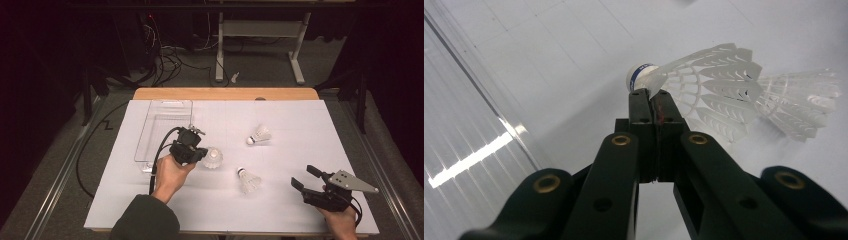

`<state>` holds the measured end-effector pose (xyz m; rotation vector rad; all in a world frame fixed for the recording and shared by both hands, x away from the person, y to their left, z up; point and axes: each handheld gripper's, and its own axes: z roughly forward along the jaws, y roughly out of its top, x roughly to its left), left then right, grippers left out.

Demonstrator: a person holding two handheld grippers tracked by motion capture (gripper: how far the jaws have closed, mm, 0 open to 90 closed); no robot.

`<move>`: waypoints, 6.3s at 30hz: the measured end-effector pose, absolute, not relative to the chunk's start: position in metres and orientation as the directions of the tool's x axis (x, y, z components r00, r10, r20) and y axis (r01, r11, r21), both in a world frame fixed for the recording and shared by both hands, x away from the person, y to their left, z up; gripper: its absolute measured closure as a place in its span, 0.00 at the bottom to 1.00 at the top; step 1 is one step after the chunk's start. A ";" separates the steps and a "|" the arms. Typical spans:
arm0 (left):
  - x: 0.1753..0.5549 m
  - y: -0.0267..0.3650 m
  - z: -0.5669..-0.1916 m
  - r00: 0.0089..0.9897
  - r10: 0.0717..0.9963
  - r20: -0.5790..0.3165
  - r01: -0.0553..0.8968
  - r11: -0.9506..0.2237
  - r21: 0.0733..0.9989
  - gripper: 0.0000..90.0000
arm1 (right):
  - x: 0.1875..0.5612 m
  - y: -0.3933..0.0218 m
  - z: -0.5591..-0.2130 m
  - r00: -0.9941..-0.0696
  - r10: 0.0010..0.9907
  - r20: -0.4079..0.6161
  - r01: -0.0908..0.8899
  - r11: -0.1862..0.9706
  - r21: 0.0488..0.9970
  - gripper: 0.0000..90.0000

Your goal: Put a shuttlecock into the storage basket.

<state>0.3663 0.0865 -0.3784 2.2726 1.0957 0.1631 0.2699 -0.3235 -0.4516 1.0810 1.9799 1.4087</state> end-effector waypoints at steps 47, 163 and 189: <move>0.352 0.131 -0.364 0.608 0.773 -0.182 0.638 -0.338 0.692 0.99 | 0.270 -0.324 -0.452 -0.574 0.816 0.066 0.323 0.152 0.934 0.28; 0.409 0.170 -0.374 0.453 0.882 -0.127 0.673 -0.245 0.698 0.99 | 0.270 -0.325 -0.452 -0.570 0.818 0.076 0.333 0.144 0.932 0.28; 0.439 0.178 -0.391 0.362 0.924 -0.121 0.718 -0.194 0.669 0.99 | 0.271 -0.325 -0.453 -0.577 0.813 0.080 0.338 0.148 0.930 0.28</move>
